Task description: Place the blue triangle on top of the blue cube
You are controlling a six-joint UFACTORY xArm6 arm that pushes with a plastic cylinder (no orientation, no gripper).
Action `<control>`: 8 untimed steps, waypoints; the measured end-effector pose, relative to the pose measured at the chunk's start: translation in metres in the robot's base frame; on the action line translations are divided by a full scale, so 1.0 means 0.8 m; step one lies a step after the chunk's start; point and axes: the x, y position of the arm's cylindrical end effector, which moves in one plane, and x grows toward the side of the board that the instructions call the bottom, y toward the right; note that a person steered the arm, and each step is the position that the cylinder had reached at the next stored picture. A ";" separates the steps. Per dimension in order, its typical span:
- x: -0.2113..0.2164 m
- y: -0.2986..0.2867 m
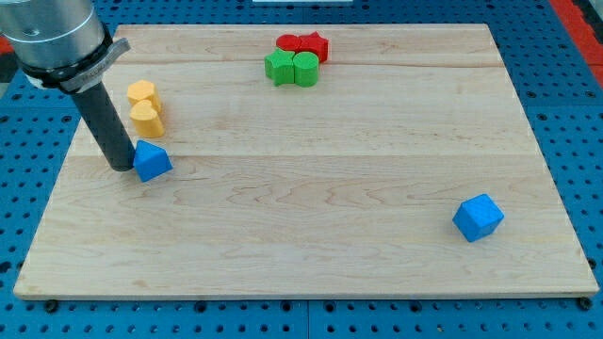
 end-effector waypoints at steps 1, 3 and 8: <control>-0.005 0.038; -0.006 0.136; -0.039 0.359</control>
